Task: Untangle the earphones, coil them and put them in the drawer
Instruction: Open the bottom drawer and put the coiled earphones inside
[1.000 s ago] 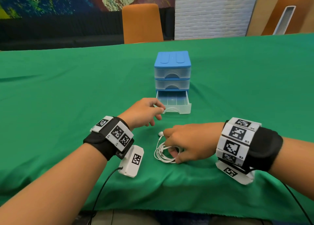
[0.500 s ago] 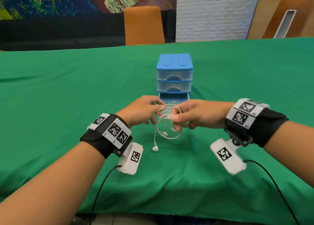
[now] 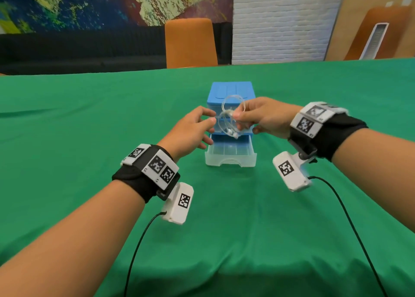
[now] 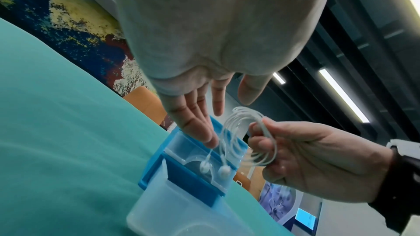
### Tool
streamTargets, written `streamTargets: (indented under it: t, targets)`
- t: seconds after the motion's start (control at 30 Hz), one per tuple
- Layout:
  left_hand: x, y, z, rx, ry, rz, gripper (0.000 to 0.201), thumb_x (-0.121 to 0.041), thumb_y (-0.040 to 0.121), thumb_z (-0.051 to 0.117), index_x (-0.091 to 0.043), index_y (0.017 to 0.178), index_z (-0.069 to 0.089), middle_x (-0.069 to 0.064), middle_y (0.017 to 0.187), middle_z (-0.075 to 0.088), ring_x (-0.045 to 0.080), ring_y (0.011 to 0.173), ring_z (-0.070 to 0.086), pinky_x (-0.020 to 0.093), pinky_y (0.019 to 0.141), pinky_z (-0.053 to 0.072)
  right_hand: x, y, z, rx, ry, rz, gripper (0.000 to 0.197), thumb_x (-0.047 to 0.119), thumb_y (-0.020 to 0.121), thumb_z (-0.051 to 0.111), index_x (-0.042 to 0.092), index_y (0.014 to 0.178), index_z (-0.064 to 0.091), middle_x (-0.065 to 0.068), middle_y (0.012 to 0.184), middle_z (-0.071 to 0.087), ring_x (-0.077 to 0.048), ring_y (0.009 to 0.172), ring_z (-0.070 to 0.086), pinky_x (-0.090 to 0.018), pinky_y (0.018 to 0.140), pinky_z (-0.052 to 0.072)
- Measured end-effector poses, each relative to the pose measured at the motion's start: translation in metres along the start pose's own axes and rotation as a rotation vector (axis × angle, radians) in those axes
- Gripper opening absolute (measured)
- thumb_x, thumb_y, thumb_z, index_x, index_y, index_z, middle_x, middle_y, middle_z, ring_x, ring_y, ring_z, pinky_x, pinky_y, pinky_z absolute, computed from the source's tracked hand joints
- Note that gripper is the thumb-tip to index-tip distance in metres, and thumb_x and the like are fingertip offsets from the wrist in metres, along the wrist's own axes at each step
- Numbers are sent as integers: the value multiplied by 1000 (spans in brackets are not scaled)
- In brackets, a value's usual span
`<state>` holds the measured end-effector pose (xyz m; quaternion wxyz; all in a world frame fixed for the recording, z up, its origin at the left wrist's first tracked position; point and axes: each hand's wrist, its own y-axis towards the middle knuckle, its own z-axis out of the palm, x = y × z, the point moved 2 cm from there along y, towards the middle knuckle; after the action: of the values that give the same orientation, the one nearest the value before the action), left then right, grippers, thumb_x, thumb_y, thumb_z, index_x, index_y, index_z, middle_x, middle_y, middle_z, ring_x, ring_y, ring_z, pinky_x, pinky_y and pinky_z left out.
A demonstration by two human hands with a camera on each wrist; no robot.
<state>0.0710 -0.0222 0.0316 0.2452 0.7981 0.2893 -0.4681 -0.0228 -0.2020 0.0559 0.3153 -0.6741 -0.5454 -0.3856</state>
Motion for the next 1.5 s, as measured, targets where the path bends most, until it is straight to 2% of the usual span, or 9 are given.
streamTargets:
  t: [0.1,0.2,0.43,0.57,0.73,0.93,1.1,1.33,1.5]
  targets:
    - [7,4,8,5,151,60,10,-19,98,58,-21,108,61,1,96,65,15,75,65,32,66,51,-17,9,15,133,-563,11,24,35,99,58,13,93,67,-4,89,73,-18,72,55,-40,69,48]
    - [18,8,15,60,371,176,10,-14,92,63,-23,86,64,-5,90,68,12,75,62,29,69,44,-29,7,36,212,-834,-22,21,35,99,57,15,92,58,4,85,61,-19,79,54,-34,70,41]
    - [34,9,28,298,690,239,35,-23,99,55,-23,134,59,2,132,62,22,121,56,40,104,44,-41,16,40,185,-801,-61,23,34,98,59,23,80,52,5,79,53,-16,75,51,-30,66,38]
    - [38,10,33,433,904,181,30,-32,104,40,-21,124,60,5,115,61,29,107,57,47,97,44,-51,15,38,73,-707,-99,12,31,95,63,19,96,63,8,85,59,-15,81,55,-27,69,43]
    - [38,12,37,427,1000,220,33,-34,106,34,-16,114,61,3,120,60,27,112,56,43,95,41,-52,1,36,-116,-720,-362,37,23,93,64,24,129,58,3,116,54,-17,93,57,-36,84,47]
    - [38,13,40,437,1056,234,33,-34,107,33,-22,124,58,3,121,56,26,116,55,41,97,34,-48,-10,48,142,-1080,-316,32,34,99,54,25,128,64,1,117,62,-22,109,59,-43,92,49]
    - [37,14,39,438,1071,233,32,-35,105,36,-28,127,59,1,114,57,24,114,55,43,101,33,-52,-2,47,169,-1151,-226,22,32,101,49,21,107,66,-2,96,68,-25,88,63,-41,77,52]
    - [21,26,25,170,980,414,30,-31,94,45,-23,101,73,1,89,71,28,86,66,37,78,51,-48,14,45,200,-1196,-159,24,32,103,44,20,88,58,-6,82,63,-29,77,58,-39,76,52]
    - [4,44,7,-206,817,576,46,-24,90,55,-19,136,55,3,132,55,25,115,55,45,95,45,-47,26,40,182,-1199,-121,26,26,104,42,16,85,57,-1,77,57,-27,76,55,-36,73,48]
